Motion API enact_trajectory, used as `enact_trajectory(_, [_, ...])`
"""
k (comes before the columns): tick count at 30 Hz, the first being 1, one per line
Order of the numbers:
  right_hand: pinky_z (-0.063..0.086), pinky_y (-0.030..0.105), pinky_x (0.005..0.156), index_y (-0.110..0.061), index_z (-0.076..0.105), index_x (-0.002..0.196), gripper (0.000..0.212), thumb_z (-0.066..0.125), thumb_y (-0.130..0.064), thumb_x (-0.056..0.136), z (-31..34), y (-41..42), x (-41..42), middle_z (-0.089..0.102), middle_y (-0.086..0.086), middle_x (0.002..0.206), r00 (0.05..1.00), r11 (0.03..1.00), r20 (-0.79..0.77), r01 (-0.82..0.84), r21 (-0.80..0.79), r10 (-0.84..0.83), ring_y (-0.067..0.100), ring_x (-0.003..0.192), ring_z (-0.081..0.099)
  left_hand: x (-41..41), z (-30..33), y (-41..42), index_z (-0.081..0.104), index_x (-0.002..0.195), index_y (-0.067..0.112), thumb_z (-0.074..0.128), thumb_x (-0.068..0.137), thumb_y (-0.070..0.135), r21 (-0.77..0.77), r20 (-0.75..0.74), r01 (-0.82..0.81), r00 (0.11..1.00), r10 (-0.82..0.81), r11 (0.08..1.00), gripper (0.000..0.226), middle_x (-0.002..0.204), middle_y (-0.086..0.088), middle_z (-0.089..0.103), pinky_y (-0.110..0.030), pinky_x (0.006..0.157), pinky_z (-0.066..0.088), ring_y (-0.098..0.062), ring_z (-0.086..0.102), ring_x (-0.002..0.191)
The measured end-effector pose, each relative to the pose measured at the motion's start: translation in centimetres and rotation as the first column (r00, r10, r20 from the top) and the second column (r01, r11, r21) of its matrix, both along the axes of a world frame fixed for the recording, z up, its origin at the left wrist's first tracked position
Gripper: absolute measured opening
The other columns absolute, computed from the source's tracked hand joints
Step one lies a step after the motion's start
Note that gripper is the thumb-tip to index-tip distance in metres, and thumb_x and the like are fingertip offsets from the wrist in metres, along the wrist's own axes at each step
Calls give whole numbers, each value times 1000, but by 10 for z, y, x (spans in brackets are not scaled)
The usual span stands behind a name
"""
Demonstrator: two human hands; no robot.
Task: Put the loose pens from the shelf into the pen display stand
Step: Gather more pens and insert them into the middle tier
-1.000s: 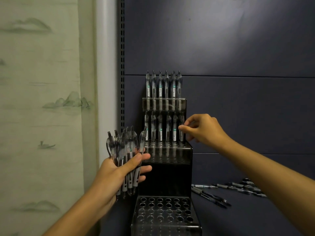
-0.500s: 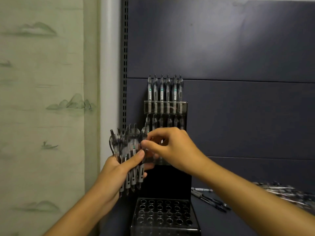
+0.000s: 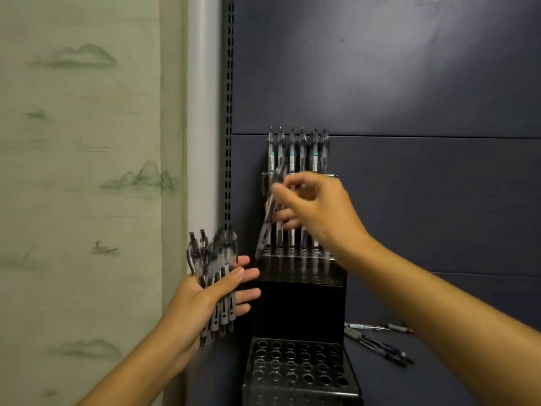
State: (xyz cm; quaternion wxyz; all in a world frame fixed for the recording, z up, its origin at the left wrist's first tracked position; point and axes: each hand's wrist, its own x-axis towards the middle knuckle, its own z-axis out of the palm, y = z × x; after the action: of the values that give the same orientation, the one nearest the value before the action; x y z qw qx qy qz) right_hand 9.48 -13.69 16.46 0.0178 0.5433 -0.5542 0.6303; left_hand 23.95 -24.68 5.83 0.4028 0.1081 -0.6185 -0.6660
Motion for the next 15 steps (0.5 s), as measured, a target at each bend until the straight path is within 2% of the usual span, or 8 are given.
enact_trajectory(3, [61,29,67,-14,68,102,14,68,-25,93,15,-4,-12,75,6,86,997,995,1,78,-67,-78,20,71,75,6,-3,-6,67,117,17,62,88,18,-5,11,-30,1000,30,1000,29,104,-5,76,-30,72,62,-28,74,92])
enact_trajectory(7, [62,28,70,-13,69,104,16,66,-26,94,14,-11,-25,75,3,88,984,986,-77,161,-29,-163,14,71,75,12,-7,-12,67,116,19,63,88,19,-6,28,-40,999,40,999,28,104,-4,76,-30,73,62,-26,74,93])
enact_trajectory(15, [62,26,69,-13,68,102,14,66,-25,95,-2,-23,-26,75,6,87,984,988,-91,155,23,-153,13,70,75,17,-6,-16,67,116,18,61,90,16,-38,50,-43,998,45,998,26,104,-4,77,-26,70,61,-20,74,96])
